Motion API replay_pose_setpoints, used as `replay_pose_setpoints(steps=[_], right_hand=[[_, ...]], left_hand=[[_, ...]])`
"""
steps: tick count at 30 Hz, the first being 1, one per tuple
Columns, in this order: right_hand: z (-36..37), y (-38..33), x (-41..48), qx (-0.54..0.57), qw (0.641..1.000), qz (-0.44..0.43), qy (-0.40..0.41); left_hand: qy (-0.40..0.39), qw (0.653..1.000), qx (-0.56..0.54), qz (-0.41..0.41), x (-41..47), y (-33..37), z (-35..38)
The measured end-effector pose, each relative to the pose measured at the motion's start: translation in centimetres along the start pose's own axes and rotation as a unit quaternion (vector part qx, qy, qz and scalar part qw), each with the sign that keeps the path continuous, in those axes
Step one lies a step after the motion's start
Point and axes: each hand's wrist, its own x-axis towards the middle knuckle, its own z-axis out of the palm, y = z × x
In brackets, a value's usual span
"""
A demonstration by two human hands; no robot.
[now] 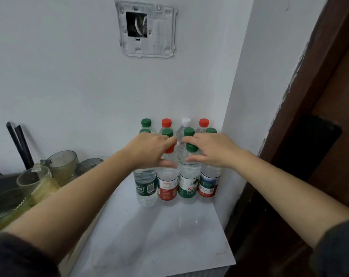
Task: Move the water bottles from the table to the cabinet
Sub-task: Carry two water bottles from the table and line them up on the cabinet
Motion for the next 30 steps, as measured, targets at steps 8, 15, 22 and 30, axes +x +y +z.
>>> replay_pose_setpoints(steps=[8,15,22,30], right_hand=[[0.1,0.2,0.2,0.051,0.998,-0.04,0.014],[0.6,1.1,-1.6,0.03,0.995,0.035,0.083],[-1.3,3.0,-1.8,0.183,0.968,0.113,-0.128],[-1.0,2.9,-1.3,0.31,0.927,0.175,-0.118]], left_hand=[[0.007,0.999,-0.013,0.042,0.0,-0.7,-0.2],[0.018,0.999,0.045,0.009,-1.8,-1.7,-0.5],[-0.182,0.98,-0.074,-0.034,-1.4,-2.6,-1.4],[-0.145,0.986,-0.072,-0.025,-1.7,-2.9,-1.3]])
